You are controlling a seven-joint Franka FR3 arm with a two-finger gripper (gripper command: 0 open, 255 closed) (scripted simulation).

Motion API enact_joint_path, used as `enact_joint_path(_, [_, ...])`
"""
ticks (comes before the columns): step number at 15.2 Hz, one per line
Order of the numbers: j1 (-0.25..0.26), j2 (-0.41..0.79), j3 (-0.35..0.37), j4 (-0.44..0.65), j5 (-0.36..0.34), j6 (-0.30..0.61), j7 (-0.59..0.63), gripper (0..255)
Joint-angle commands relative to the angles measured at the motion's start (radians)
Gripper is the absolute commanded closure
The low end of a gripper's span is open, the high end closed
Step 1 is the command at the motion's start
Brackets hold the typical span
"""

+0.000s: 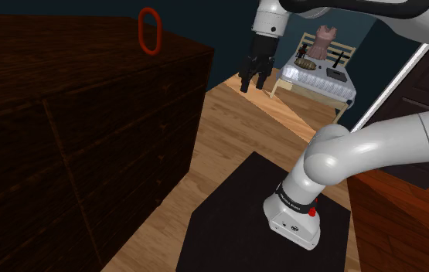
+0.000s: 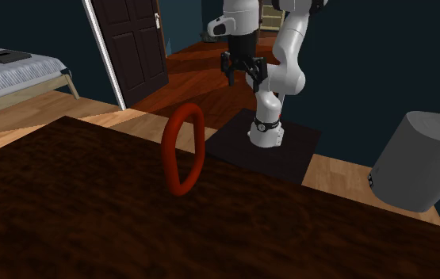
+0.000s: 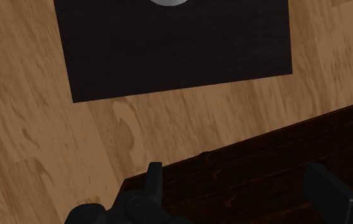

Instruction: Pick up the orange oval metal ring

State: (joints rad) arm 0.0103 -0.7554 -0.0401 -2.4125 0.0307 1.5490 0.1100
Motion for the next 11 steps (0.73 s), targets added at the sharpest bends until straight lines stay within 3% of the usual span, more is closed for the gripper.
enact_joint_path(1, [0.000, 0.000, 0.000, 0.000, 0.000, 0.000, 0.000, 0])
enact_joint_path(11, [0.044, 0.304, 0.019, 0.284, -0.001, 0.141, -0.056, 0])
